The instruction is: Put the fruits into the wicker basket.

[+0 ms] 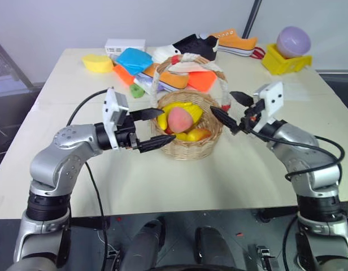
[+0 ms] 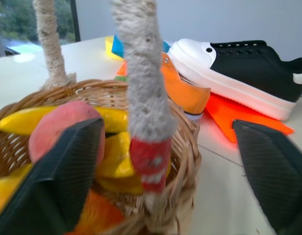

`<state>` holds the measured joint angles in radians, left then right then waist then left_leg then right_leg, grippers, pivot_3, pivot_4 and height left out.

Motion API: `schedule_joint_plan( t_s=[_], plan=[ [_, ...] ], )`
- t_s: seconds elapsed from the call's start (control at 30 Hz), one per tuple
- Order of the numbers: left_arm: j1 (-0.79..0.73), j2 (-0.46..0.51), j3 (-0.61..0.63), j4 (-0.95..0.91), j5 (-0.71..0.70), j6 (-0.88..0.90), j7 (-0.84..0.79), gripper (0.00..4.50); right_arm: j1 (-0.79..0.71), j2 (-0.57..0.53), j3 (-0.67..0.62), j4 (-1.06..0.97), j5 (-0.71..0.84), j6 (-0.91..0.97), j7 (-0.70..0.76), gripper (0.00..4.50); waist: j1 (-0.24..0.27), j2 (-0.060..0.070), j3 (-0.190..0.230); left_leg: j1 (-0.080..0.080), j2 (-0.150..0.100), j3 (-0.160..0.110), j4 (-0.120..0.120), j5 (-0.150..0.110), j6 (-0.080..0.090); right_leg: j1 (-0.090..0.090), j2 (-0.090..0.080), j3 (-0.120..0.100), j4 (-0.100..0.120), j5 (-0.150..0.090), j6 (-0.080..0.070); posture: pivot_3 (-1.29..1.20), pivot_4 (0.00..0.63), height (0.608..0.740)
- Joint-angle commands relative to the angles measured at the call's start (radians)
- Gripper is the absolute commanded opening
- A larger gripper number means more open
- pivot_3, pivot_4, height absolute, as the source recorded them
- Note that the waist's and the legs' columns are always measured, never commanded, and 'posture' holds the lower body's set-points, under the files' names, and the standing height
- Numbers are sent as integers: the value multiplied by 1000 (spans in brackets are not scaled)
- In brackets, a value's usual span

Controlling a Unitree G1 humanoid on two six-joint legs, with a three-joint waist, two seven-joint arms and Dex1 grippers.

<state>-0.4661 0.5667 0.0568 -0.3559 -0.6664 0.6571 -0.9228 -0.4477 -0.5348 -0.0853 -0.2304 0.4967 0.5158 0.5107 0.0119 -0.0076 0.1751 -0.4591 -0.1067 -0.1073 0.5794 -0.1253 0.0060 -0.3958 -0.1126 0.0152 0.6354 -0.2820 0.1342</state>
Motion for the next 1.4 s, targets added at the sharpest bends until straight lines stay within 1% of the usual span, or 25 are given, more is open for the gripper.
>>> schedule_joint_plan(
  t_s=[0.03, 0.17, 0.2, 0.27, 0.4, 0.47, 0.53, 0.6, 0.67, 0.83, 0.9, 0.93, 0.97, 1.0, 1.03, 1.07, 1.13, 1.27, 1.33, 1.4],
  plan=[
    [5, 3, 3, -45, -7, -27, 7, 4500, -20, 17, -30, -10, 21, -14, 15, 2171, -1, 0, 0, 0, 0, 0, 0, 0, 0, 0, 0, 0, 0, 0, 0, 0, 150, 740],
    [5, 1, 1, -55, -10, -31, 19, 4500, -13, 16, -54, -24, 21, -16, 8, 131, -2, 0, 0, 0, 0, 0, -1, 0, 0, -1, 1, 0, 1, 1, 2, 0, 150, 740],
    [-2, -6, -1, -52, -7, -37, 25, 4500, -5, 10, -99, -36, 28, -16, -17, 15, -2, 0, 0, 0, 0, 0, -1, 0, 0, -1, 1, 0, 1, 1, 2, 0, 150, 740],
    [-18, -34, -14, -35, 9, -56, 49, 4500, 4, -1, -192, -43, 30, -14, -85, 15, 4, 0, 0, 0, 0, 0, -1, 0, 0, -1, 1, 0, 1, 1, 1, 0, 150, 740],
    [-24, -65, -44, -33, 20, -67, 61, 4500, 31, -42, -310, -43, 1, -16, -167, 15, 4, 0, 0, 0, -1, 0, 0, 0, -1, 0, 0, 0, 1, 0, 1, 0, 150, 740],
    [-33, -85, -65, -22, 32, -77, 69, 4500, 41, -73, -373, -5, -42, -29, -221, 15, 1, 0, 0, 0, -1, 0, 0, 0, 0, 0, 0, 0, 1, 0, 0, 0, 150, 740],
    [-51, -119, -80, -10, 29, -85, 79, 4500, 37, -107, -427, 75, -99, -60, -280, 15, 1, 1, 0, 0, -1, 0, 0, 0, 0, -1, 0, 0, 2, 0, 0, 0, 150, 740],
    [-70, -144, -95, 0, 31, -88, 88, 4500, 24, -134, -452, 154, -142, -81, -322, 15, 1, 1, 0, 0, -1, 1, 0, 1, 0, 0, 0, 0, 2, 0, 0, 0, 150, 740],
    [-83, -154, -101, 12, 40, -93, 87, 4500, 11, -147, -450, 219, -171, -99, -340, 15, -3, 1, 0, 0, -1, 1, 0, 1, 0, 0, 0, 0, 2, 0, 0, 0, 150, 740],
    [-89, -148, -98, 15, 38, -97, 71, 4500, -13, -155, -450, 315, -203, -129, -358, 15, -24, 4, 1, 1, 0, 3, 0, 1, -1, -2, 0, 2, 7, 1, 3, 0, 150, 740],
    [-87, -143, -95, 15, 41, -99, 67, 4500, -14, -156, -454, 322, -201, -133, -353, 1058, -26, 4, 1, 2, 0, 3, 0, 1, -1, -2, 0, 2, 9, 1, 3, 0, 150, 740],
    [-86, -141, -94, 16, 42, -99, 67, 4500, -12, -157, -455, 322, -201, -134, -351, 1349, -26, 4, 1, 2, 0, 3, 0, 1, -1, -2, 0, 2, 10, 0, 4, 0, 150, 740],
    [-82, -140, -90, 16, 35, -93, 66, 4500, -5, -157, -457, 311, -205, -131, -358, 1843, -25, 4, 1, 2, 0, 3, 0, 1, -1, -2, 0, 2, 11, 0, 4, 0, 150, 740],
    [-74, -135, -86, 12, 26, -89, 60, 4500, 8, -156, -460, 291, -213, -133, -369, 2305, -25, 4, 1, 2, 0, 3, 0, 1, -1, -2, 0, 2, 11, 0, 4, 0, 150, 740],
    [-68, -131, -83, 9, 20, -87, 56, 4500, 17, -155, -462, 277, -219, -134, -377, 2864, -24, 4, 1, 2, 0, 3, 0, 1, -1, -2, 0, 2, 11, 0, 4, 0, 150, 740],
    [-53, -116, -82, 11, 34, -97, 50, 4500, 51, -152, -479, 232, -214, -132, -375, 3339, -24, 4, 1, 2, -1, 3, 0, 1, -1, -2, 0, 2, 11, 0, 4, 0, 150, 740],
    [-29, -96, -68, 24, 49, -107, 48, 4500, 116, -141, -523, 149, -189, -118, -365, 3339, -20, 5, 1, 2, -1, 3, 0, 1, -1, -2, 0, 2, 11, -1, 3, 0, 150, 740],
    [43, -58, 14, 59, 43, -114, 73, 4500, 320, -112, -627, 3, -127, -112, -298, 3339, -9, 5, 0, 2, -1, 1, 0, 1, -1, -2, 0, 2, 11, -2, 3, 0, 150, 740],
    [100, -24, 27, 87, 119, -159, 103, 4500, 420, -89, -635, -67, -79, -123, -223, 3339, -9, 5, 0, 3, -1, 1, 0, 1, -1, -1, 0, 2, 11, -2, 2, 0, 150, 740],
    [156, 6, 40, 121, 183, -199, 133, 4500, 507, -69, -603, -139, -33, -144, -133, 3339, -13, 6, 0, 5, -1, 2, 0, 1, -1, 0, -2, 3, 11, -2, 2, 0, 150, 740]
  ],
)
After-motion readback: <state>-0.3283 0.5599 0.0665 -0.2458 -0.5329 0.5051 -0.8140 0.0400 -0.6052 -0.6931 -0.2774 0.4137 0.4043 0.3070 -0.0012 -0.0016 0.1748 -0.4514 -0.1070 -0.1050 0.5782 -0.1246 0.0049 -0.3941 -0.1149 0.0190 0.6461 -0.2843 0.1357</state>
